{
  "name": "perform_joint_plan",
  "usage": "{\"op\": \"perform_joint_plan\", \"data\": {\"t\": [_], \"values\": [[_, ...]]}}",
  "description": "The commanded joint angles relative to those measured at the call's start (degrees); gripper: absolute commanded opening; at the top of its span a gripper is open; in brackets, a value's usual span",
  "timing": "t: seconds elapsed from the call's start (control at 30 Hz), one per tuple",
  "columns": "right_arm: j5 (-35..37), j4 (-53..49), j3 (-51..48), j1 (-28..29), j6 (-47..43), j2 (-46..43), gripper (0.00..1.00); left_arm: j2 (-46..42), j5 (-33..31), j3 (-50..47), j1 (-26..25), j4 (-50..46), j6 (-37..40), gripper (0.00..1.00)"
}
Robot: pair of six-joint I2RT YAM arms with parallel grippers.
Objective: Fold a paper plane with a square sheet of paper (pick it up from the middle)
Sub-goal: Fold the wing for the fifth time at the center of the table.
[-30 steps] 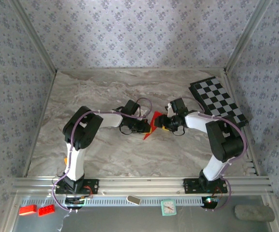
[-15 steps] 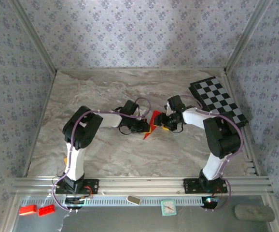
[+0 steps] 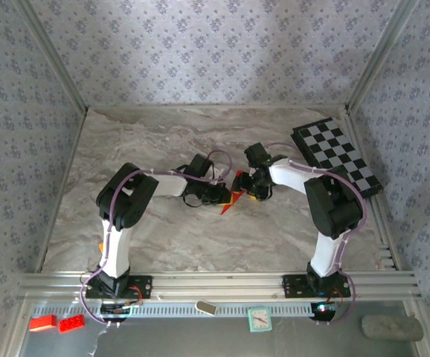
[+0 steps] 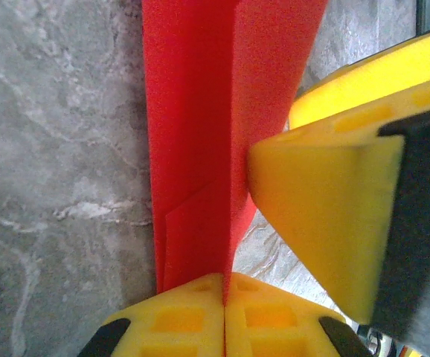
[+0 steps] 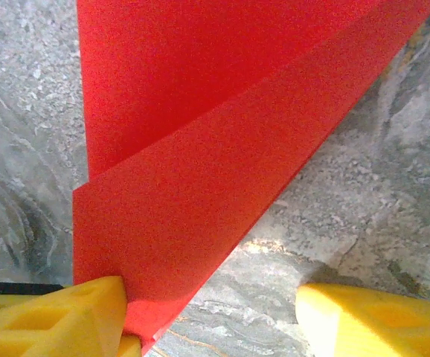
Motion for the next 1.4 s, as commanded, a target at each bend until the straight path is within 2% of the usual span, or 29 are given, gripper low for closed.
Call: {"op": "perform_joint_plan", "data": {"t": [0.0,0.33,0.77,1.13,1.37], "values": [[6.86,1.04,-1.36,0.55,1.52,7.60,0.68,1.13,-0.51,-1.42,0.05,-0.94,0.03,0.09],[9.32,-1.42,0.24,1.52,1.60,10.17,0.68,-0.73,-0.51,-2.65,0.01,-0.01,-1.07,0.13],[8.06,-1.04,0.29,1.60,0.20,10.54,0.69,-5.23,-2.74,-5.10,0.01,1.30,-3.38,0.20],[7.79,-1.13,0.17,1.46,-0.17,10.90,0.71,-7.33,-4.13,-6.28,0.10,-0.31,-3.41,0.21],[7.97,-1.47,0.06,1.51,-0.14,11.07,0.71,-12.60,-7.33,-6.66,-0.13,-2.20,-3.52,0.21]]}}
